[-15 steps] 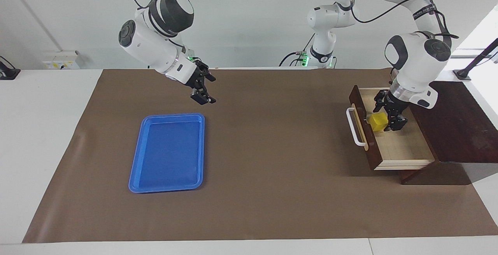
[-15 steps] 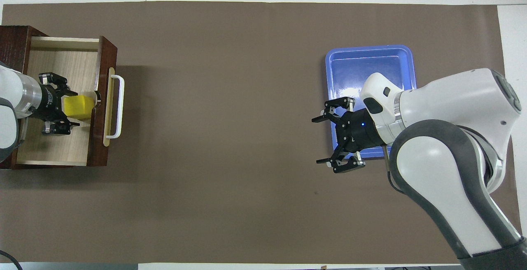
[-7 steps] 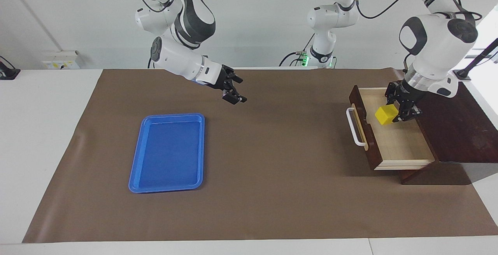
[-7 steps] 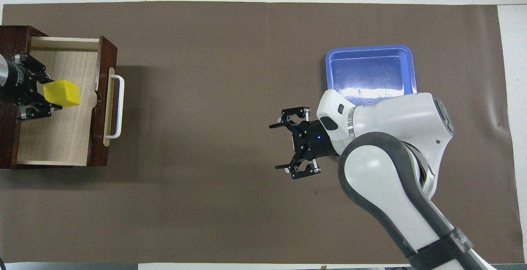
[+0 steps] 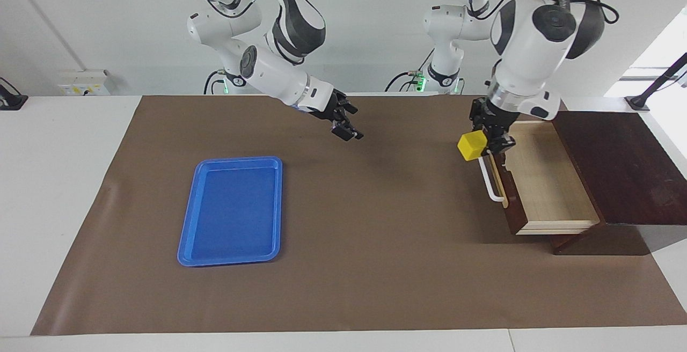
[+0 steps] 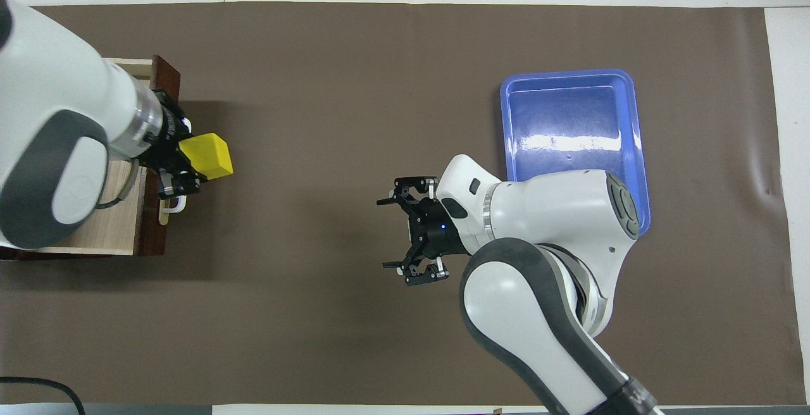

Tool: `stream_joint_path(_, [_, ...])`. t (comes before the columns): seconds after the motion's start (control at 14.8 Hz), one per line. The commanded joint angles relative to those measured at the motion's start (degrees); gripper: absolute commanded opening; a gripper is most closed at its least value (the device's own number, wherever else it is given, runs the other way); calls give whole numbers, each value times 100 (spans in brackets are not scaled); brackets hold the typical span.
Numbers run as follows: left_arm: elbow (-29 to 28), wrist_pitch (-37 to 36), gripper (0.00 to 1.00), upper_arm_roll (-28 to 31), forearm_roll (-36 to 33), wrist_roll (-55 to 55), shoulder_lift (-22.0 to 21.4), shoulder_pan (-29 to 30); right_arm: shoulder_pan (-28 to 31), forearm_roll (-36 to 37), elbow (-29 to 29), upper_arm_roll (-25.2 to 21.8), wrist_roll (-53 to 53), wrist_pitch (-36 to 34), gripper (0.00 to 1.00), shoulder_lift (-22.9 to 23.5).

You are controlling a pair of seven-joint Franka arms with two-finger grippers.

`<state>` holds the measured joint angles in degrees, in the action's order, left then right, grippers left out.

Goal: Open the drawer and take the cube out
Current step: 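Lift the cube out with the left gripper while the right gripper approaches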

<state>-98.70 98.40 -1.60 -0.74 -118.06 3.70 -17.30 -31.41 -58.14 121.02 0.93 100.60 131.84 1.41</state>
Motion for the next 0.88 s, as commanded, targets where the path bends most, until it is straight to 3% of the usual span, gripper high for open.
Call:
stream_joint_path(0.0, [-955,370,0,98,39,-637,-580,-807,-242,-136,-332,-22,-111,185,100,297])
stream_joint_path(0.41, [-1406,715,0,55,48,-1974,-809,-1494,-410,-57,-754,-22,-111,124,100,693])
stream_joint_path(0.61, [-1591,952,0,55,48,-2186,-906,-1707,-410,-31,-1298,-22,-111,-43,100,1106])
stream_joint_path(0.81, [-1643,971,0,55,65,-2195,-906,-1811,-419,276,-1493,-22,-102,-114,100,1204])
